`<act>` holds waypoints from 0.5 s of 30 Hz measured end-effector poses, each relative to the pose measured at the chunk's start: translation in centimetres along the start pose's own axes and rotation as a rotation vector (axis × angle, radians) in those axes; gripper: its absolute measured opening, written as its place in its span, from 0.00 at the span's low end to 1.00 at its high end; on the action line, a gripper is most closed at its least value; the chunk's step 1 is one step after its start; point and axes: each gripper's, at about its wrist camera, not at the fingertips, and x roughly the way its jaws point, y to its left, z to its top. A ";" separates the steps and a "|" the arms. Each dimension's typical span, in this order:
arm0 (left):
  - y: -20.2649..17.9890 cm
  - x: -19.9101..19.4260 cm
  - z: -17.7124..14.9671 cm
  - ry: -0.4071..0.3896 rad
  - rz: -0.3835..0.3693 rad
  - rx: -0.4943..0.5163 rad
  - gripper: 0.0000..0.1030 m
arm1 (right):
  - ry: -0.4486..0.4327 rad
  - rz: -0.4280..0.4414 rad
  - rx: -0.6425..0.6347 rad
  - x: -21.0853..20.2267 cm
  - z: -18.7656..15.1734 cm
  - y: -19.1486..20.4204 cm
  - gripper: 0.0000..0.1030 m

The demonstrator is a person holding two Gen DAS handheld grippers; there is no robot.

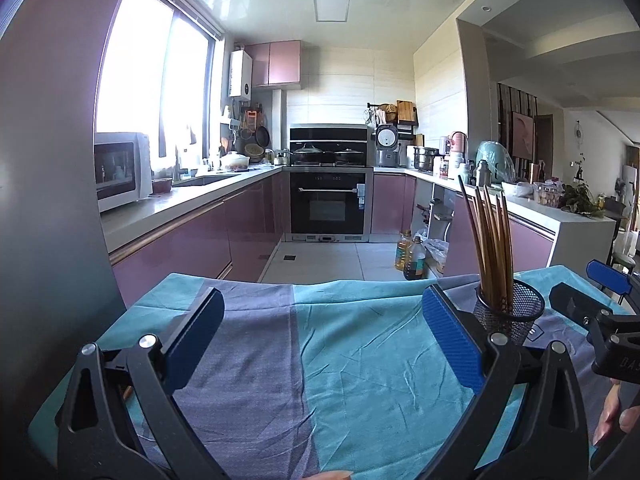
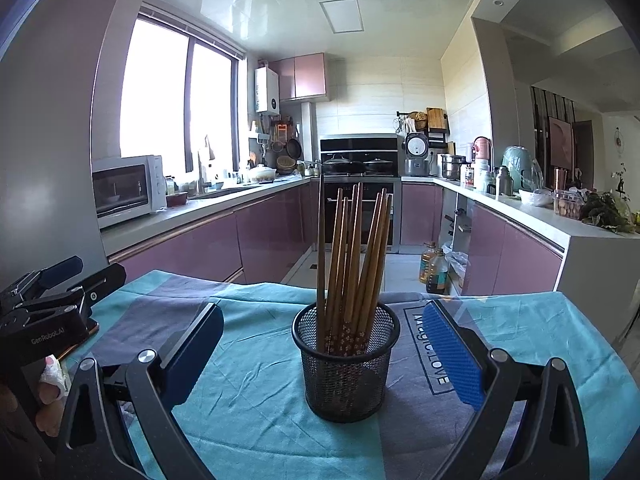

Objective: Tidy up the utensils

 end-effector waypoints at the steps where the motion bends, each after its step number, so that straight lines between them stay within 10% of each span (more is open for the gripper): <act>1: 0.0 -0.1 0.0 0.000 0.000 0.001 0.95 | -0.003 -0.002 -0.002 -0.1 0.0 0.1 0.94; 15: 0.3 -0.3 0.0 -0.001 0.005 0.003 0.95 | -0.014 -0.006 -0.004 -0.4 0.3 0.3 0.94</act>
